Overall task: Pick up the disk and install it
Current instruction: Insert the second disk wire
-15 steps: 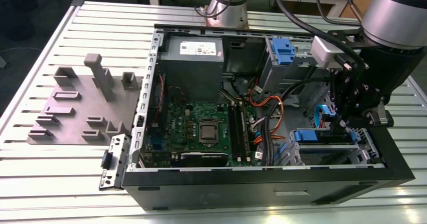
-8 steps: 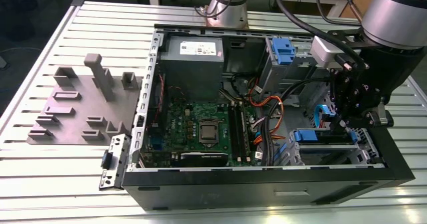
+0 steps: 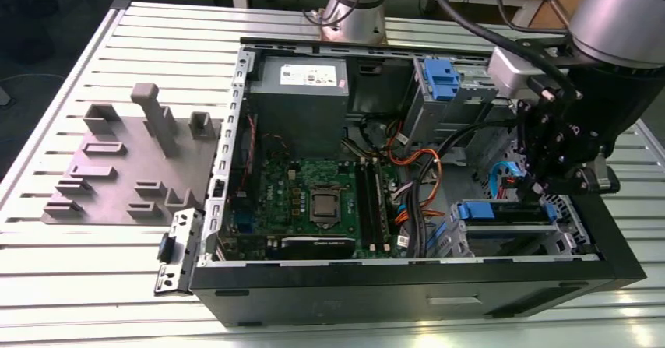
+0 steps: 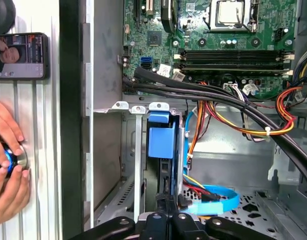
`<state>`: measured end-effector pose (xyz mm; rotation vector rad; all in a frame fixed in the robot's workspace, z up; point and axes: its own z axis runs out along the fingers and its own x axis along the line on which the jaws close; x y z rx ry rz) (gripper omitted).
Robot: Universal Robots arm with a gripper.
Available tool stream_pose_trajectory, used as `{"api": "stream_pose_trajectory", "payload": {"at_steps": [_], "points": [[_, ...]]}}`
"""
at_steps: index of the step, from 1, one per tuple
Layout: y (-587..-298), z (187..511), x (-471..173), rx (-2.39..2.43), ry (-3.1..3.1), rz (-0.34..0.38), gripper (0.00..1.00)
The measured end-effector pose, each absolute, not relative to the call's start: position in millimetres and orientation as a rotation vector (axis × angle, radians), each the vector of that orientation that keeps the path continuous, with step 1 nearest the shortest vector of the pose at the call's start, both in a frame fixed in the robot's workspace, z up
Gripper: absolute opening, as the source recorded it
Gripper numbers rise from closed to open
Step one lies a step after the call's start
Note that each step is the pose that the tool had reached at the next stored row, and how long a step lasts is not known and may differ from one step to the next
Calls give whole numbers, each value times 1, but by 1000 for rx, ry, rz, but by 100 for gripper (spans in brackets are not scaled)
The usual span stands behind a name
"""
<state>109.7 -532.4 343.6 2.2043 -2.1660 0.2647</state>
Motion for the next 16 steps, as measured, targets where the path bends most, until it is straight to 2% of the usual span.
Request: {"api": "stream_pose_trajectory", "payload": {"at_steps": [6,16], "points": [[-532,356,110,2204,-2166,265,11],[-532,357,110,2204,-2166,265,11]]}}
